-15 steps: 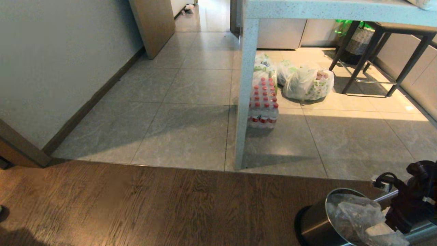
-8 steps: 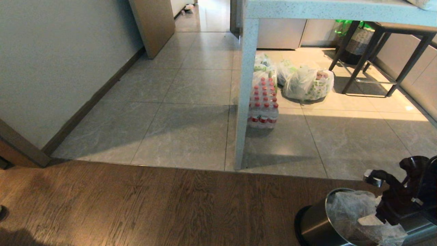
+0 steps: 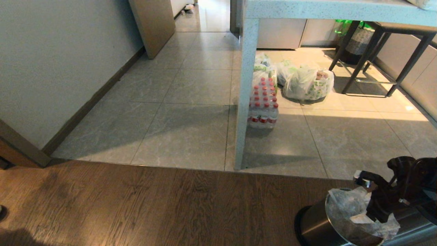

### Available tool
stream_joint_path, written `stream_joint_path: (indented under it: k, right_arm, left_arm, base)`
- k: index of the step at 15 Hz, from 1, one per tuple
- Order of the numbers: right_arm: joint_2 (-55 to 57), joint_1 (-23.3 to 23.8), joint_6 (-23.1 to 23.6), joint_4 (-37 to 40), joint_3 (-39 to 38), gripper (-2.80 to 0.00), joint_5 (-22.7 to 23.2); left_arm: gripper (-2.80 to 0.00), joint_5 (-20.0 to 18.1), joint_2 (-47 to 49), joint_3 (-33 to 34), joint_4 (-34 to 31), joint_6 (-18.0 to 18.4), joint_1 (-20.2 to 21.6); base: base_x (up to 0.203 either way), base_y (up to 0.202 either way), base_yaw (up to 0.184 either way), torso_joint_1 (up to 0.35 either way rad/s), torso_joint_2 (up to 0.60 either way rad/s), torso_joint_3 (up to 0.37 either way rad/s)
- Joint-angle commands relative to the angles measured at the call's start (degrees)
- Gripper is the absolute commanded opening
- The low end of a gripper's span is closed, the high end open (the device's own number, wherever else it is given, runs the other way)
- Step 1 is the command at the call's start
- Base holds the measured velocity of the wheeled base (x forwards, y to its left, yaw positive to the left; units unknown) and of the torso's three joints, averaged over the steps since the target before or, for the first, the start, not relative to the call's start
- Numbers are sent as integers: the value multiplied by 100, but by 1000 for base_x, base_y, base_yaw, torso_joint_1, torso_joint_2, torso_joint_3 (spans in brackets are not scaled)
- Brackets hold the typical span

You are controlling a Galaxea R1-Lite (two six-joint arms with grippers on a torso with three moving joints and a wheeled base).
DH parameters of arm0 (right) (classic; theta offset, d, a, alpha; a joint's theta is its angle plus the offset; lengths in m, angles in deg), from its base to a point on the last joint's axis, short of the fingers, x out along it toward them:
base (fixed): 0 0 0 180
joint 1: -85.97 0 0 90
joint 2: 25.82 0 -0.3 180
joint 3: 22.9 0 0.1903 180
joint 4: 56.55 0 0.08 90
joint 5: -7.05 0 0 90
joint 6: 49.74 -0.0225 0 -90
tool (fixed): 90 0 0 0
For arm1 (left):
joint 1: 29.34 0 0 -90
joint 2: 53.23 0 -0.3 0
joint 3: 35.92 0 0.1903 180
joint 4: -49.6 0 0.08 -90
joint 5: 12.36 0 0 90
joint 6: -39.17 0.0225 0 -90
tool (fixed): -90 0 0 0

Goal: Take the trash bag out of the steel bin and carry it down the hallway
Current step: Pick up the trash bag

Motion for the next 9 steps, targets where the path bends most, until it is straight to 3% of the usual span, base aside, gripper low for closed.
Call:
stream_joint_path:
  k: [1,9]
  right_arm:
    - [287,-21,33,2,191,0,-34]
    - [523,113,-33,44,163,0,-30]
  left_arm:
    - [-280,2,2,9,-2,-1,2]
    - [-280,2,2,9,-2,-1,2]
  base:
    - [0,0,0,0,0,0]
    - [0,0,0,0,0,0]
